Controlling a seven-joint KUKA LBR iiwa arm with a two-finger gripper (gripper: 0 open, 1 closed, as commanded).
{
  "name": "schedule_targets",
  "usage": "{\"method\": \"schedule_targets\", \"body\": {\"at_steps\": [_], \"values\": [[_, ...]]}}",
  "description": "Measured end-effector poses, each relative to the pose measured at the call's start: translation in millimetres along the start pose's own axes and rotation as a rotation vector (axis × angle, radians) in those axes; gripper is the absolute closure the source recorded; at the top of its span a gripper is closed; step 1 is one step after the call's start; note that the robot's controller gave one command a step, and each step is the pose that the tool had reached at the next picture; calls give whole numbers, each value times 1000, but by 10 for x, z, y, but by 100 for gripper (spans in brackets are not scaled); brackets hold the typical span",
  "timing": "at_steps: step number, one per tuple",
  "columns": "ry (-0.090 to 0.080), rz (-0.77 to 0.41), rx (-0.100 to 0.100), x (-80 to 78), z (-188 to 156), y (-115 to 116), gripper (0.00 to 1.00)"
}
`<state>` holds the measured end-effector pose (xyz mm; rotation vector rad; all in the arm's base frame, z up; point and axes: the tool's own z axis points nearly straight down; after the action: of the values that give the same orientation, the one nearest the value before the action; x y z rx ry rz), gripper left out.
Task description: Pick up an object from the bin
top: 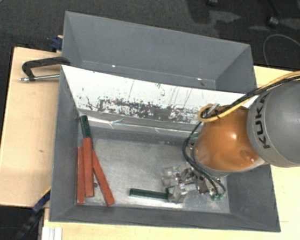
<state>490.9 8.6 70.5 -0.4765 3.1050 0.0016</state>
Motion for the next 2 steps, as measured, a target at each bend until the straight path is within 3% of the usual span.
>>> {"method": "schedule_targets", "body": {"at_steps": [1, 2], "values": [[-12, 0, 3, -29, -717, 2, 100], [-8, 0, 2, -51, -913, 7, 100]]}}
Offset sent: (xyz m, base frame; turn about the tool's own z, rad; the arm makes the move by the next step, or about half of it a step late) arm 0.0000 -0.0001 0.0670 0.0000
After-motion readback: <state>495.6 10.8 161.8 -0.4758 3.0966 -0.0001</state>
